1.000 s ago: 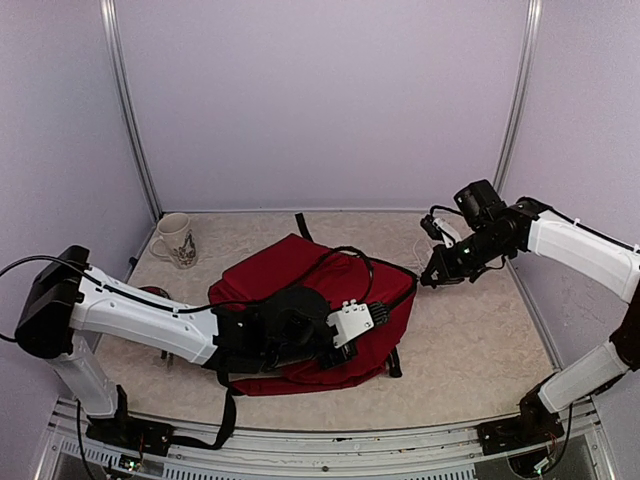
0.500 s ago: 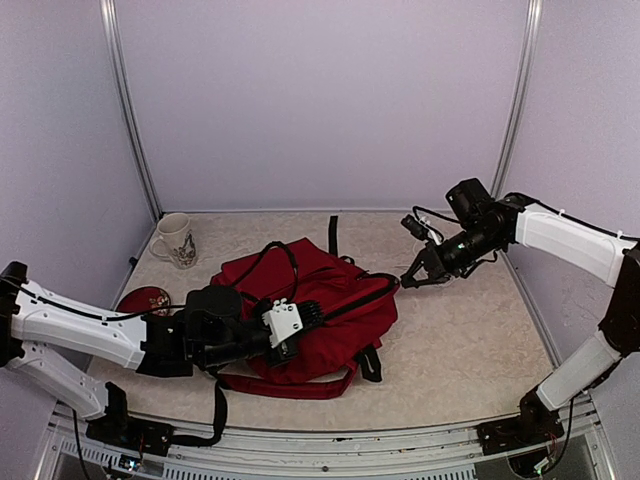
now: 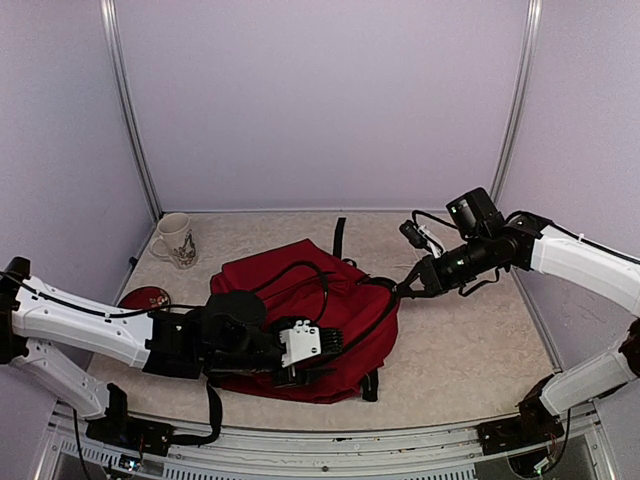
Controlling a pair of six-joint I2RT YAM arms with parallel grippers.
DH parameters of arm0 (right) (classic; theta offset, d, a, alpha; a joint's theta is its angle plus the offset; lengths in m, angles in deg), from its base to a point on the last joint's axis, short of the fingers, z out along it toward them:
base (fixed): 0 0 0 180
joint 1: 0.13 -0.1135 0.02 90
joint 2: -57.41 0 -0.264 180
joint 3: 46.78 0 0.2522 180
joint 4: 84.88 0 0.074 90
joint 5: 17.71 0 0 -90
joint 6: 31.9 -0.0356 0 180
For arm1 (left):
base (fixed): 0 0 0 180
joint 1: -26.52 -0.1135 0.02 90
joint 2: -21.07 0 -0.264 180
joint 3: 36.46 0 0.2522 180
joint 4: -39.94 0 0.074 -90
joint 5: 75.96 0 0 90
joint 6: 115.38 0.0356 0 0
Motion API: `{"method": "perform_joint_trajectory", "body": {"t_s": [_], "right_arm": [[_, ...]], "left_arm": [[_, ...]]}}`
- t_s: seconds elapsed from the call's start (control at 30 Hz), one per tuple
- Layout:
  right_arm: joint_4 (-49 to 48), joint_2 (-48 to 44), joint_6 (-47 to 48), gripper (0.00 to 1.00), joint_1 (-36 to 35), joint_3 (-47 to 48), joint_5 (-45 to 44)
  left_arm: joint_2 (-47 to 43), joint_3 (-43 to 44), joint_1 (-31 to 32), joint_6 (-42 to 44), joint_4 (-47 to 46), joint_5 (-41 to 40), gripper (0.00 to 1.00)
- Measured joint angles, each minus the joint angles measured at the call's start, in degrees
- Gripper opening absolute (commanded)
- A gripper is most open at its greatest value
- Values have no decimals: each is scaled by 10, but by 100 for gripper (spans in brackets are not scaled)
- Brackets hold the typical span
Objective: Pack the student bag
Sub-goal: Zip the student bag into the largest pocket of the bag, then hold the largest pocket of the student bag.
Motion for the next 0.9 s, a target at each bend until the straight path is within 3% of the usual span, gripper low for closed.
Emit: {"method": "perform_joint_trajectory", "body": {"t_s": [0.43,0.7,0.9], "right_arm": [[-6,0,-17,0,-1,-13,-20],[-9,0,-21,0,-2,-15,-25],[-16,0,-25,0,-2,-17,-29]], "left_arm": [[42,93,-32,-63,30,63,73],[203,249,-21,-126,55,0,76],[233,279,-18,-162,94,-64,69]]}}
